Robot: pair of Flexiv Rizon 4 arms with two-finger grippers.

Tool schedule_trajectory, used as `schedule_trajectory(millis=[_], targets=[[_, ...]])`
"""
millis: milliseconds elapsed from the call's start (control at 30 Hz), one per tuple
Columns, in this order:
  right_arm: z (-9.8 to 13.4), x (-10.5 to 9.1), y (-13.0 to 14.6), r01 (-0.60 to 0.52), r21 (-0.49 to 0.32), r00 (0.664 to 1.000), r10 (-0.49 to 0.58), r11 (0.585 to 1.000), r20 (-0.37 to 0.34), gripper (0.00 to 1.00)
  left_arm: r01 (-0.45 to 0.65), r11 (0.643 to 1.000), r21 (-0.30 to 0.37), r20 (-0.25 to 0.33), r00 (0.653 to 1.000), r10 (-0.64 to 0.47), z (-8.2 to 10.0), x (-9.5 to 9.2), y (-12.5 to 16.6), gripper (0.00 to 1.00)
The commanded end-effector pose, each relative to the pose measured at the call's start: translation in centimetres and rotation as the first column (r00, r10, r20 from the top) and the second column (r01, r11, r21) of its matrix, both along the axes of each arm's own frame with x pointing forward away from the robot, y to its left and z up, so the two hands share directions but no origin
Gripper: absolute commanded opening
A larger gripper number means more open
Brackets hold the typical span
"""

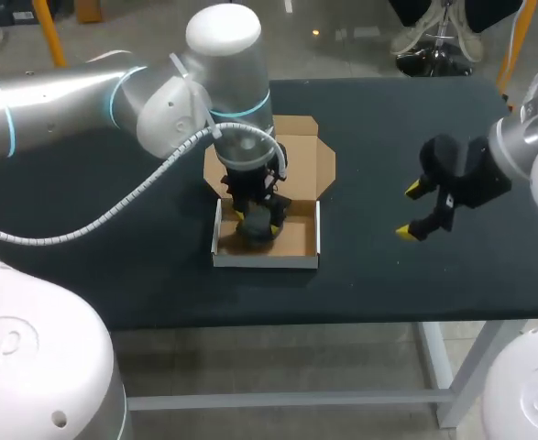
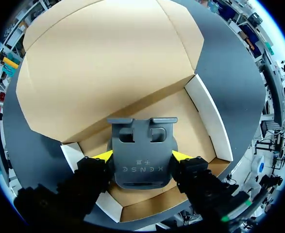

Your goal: Assemble the packaging by folding the flat box into shape, placing the metal phone stand inside, and closing the box properly

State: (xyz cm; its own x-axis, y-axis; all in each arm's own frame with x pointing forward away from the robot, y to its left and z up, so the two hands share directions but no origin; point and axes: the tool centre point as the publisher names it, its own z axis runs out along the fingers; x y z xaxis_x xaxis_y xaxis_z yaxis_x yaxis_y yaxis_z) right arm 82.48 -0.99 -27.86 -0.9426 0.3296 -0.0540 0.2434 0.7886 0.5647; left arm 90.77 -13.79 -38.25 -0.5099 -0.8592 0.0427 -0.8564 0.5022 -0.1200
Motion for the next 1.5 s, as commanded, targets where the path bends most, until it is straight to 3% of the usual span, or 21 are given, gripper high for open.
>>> schedule_trajectory(millis=[33,133,167,200,233,433,700,833,1067,1200,1500], targets=[[0.2,0.0,-0.2,-0.005,0.005,1.0,0.005,1.0,-0.002,1.0,-0.005,1.0,0.013,0.01,1.0,0.005,-0.5,0.0,-0.7,0.0],[0.2,0.0,-0.2,-0.005,0.005,1.0,0.005,1.0,-0.002,1.0,-0.013,1.0,0.021,0.02,1.0,0.013,-0.7,-0.1,-0.8,0.0],[0.2,0.0,-0.2,-0.005,0.005,1.0,0.005,1.0,-0.002,1.0,-0.018,1.0,0.026,0.025,1.0,0.017,-0.8,-0.1,-0.9,0.1],[0.2,0.0,-0.2,-0.005,0.005,1.0,0.005,1.0,-0.002,1.0,-0.021,0.999,0.028,0.022,1.0,0.02,-1.0,-0.1,-1.0,0.67],[0.2,0.0,-0.2,-0.005,0.005,1.0,0.005,1.0,-0.002,1.0,-0.029,0.999,0.037,0.03,0.999,0.028,-1.1,0.2,-1.0,1.0],[0.2,0.0,-0.2,-0.005,0.005,1.0,0.005,1.0,-0.002,1.0,-0.054,0.998,0.042,0.025,0.998,0.053,-1.3,0.6,-1.1,1.0],[0.2,0.0,-0.2,-0.005,0.005,1.0,0.005,1.0,-0.002,1.0,-0.134,0.99,0.036,0.028,0.991,0.133,-0.1,0.4,-1.0,1.0],[0.2,0.0,-0.2,-0.005,0.005,1.0,0.005,1.0,-0.002,1.0,-0.253,0.967,0.026,0.021,0.967,0.253,0.8,0.4,-0.7,1.0],[0.2,0.0,-0.2,-0.005,0.005,1.0,0.005,1.0,-0.002,1.0,-0.417,0.909,0.004,0.021,0.909,0.417,1.0,0.4,-0.6,1.0],[0.2,0.0,-0.2,-0.005,0.005,1.0,0.005,1.0,-0.002,1.0,-0.455,0.89,-0.005,-0.004,0.89,0.455,1.0,0.2,-0.7,1.0],[0.2,0.0,-0.2,-0.005,0.005,1.0,0.005,1.0,-0.002,1.0,-0.458,0.889,-0.004,-0.005,0.889,0.458,1.0,0.1,-0.7,1.0]])
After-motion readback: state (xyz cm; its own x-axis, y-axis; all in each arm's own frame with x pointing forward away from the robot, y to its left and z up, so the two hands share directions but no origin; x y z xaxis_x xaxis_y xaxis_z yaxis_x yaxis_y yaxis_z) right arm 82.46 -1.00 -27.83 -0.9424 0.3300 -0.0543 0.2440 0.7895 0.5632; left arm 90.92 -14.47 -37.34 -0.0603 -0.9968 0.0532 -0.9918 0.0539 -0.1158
